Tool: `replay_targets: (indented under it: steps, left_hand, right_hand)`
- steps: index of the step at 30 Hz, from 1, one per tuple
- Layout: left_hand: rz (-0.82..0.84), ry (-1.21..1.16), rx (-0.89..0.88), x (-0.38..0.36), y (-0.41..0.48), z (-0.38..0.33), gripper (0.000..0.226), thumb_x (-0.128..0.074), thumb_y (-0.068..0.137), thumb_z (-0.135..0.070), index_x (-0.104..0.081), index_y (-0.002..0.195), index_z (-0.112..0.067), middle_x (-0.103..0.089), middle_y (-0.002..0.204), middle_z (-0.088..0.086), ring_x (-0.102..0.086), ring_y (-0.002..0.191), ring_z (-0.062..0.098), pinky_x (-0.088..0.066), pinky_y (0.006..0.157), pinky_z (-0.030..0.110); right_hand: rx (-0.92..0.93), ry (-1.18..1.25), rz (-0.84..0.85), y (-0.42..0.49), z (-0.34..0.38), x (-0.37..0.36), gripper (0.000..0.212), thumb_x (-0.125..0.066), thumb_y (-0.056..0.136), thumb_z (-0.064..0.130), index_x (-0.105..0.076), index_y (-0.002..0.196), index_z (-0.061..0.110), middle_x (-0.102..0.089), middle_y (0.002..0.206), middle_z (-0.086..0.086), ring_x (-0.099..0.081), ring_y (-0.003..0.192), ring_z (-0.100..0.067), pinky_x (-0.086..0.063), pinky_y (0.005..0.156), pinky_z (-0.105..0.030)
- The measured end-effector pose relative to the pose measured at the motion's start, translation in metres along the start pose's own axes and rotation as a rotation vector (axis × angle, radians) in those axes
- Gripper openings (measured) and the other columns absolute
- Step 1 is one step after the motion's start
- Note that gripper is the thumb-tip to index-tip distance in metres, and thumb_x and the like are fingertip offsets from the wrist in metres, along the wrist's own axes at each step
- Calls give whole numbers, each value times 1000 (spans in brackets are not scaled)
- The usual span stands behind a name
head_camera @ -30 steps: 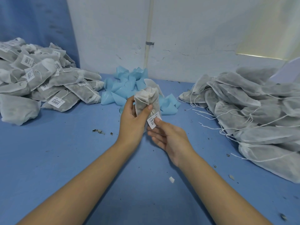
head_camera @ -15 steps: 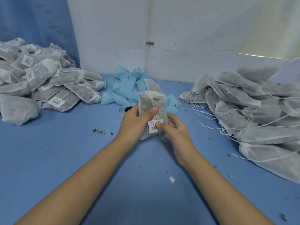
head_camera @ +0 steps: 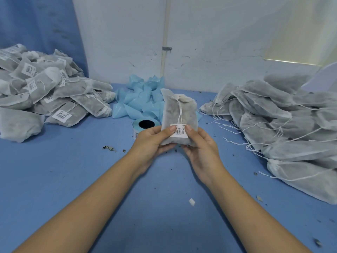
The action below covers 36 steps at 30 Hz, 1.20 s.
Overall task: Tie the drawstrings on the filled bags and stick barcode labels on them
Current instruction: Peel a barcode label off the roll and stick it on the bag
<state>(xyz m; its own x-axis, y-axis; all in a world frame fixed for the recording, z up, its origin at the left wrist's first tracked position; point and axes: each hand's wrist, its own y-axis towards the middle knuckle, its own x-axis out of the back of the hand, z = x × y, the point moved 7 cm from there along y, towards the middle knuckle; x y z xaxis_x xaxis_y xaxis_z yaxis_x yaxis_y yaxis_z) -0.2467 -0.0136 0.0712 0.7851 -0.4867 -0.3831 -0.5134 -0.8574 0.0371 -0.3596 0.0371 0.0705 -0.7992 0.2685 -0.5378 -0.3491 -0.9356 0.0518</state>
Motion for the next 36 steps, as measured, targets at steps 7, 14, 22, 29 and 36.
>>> replay_targets:
  steps: [7,14,22,29,36]
  left_hand:
    - [36,-5,10,1,0,-2,13,-67,81,-22,-78,77,-16,-75,91,3,-71,85,12,-55,67,20]
    - [-48,392,-59,4,-2,-11,33,-61,88,-36,-60,68,-11,-60,52,4,-54,44,15,-44,46,23]
    - [-16,-463,-255,26,3,-63,15,-55,91,-8,-50,104,-14,-57,131,0,-63,113,19,-57,80,35]
    - [32,13,-147,2,-1,-44,23,-43,99,-16,-60,115,-15,-74,101,-2,-71,82,13,-54,68,19]
    - [26,230,-111,-24,6,-28,23,-44,98,-9,-66,98,-16,-74,80,0,-66,61,11,-47,58,16]
  right_hand:
    - [16,-2,9,-1,1,-1,16,-63,87,10,-66,101,1,-71,96,-12,-69,86,-18,-55,72,-24]
    - [0,-70,-41,-1,-1,4,8,-65,88,18,-67,93,12,-69,87,-3,-65,81,-14,-54,68,-20]
    - [-63,-93,-100,3,-8,16,10,-68,85,14,-70,95,15,-69,82,4,-63,75,-12,-51,62,-18]
    - [3,-179,-165,8,-2,25,14,-61,89,2,-67,95,13,-67,81,0,-61,70,-10,-51,60,-17]
    - [328,-1223,-260,23,39,44,33,-51,86,0,-62,115,9,-61,119,-4,-58,100,-13,-36,78,-14]
